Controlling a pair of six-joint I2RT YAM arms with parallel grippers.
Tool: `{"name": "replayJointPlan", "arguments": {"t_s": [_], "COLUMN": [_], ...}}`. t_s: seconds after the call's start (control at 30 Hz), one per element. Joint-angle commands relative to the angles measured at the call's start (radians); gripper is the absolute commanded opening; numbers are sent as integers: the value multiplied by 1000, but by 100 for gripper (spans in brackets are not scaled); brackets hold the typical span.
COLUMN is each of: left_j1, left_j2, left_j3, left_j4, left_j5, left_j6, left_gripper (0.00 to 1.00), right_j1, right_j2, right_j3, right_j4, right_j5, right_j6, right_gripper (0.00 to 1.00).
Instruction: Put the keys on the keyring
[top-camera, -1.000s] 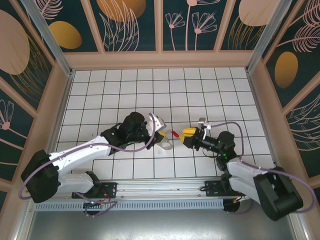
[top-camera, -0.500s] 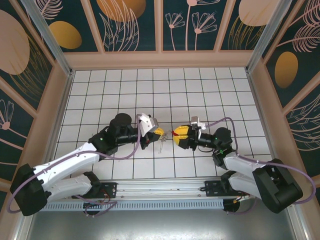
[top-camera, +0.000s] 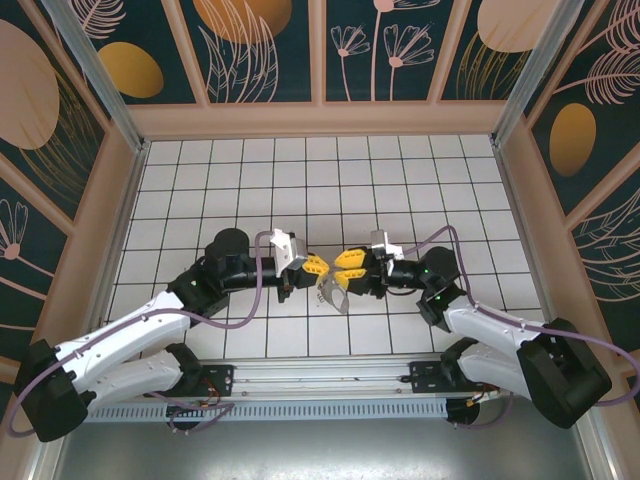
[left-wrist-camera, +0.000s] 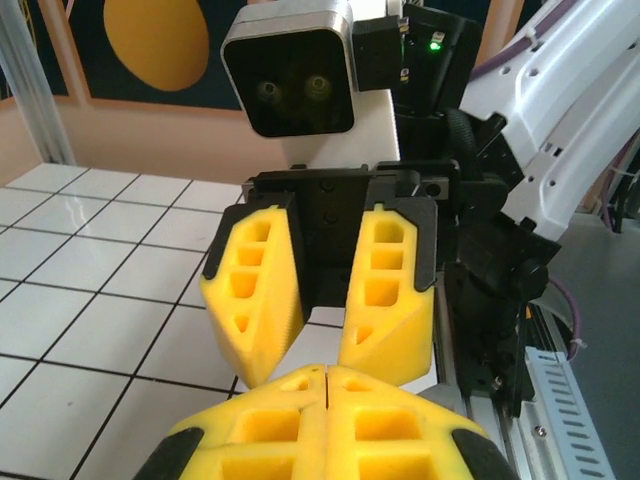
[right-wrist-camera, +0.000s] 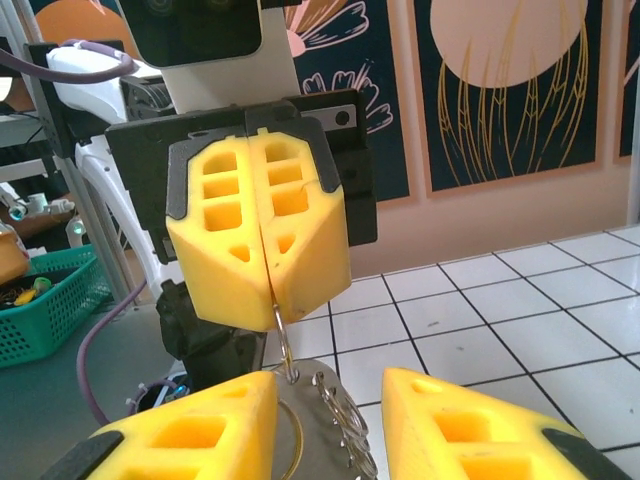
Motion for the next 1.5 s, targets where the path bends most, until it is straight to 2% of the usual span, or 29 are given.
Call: {"name": "replayJointPlan", "arguments": {"t_s": [0.0, 0.4, 0.6, 0.73, 0.83, 0.9, 1.0, 1.07, 1.2, 1.3, 1.47], "left_j1": [6, 7, 6, 7, 6, 7, 6, 6, 6, 7, 7], "left_j2": [-23, -23, -22, -13, -8, -5, -1, -3, 4, 3, -9], "left_j3": [-5, -11, -8, 13, 51, 73, 98, 110, 128, 128, 123], "left_j4": [74, 77, 68, 14, -102, -185, -269, -300, -345, -346, -352], "left_j5": [41, 42, 39, 34, 17, -2, -25, -29, -36, -26, -28], "left_j6": [-10, -3, -2, 14, 52, 84, 119, 134, 161, 163, 164], "left_gripper": [0, 0, 0, 0, 1, 10, 12, 13, 15, 9, 8], "right_j1": [16, 56, 63, 63, 63, 63, 67, 71, 87, 105, 116], "right_j2": [-20, -13, -12, -33, -66, -83, -87, -91, -80, -72, -83], "right_j3": [37, 69, 70, 71, 109, 160, 239, 271, 314, 320, 322], "right_j4": [-18, -41, -48, -89, -260, -430, -648, -733, -823, -845, -859], "right_j5": [-25, -31, -26, -6, 23, 41, 63, 74, 84, 98, 113], "right_j6": [-35, -52, -66, -90, -162, -233, -325, -360, -402, -422, -434], "right_gripper": [32, 15, 0, 0, 0, 0, 0, 0, 0, 0, 0]}}
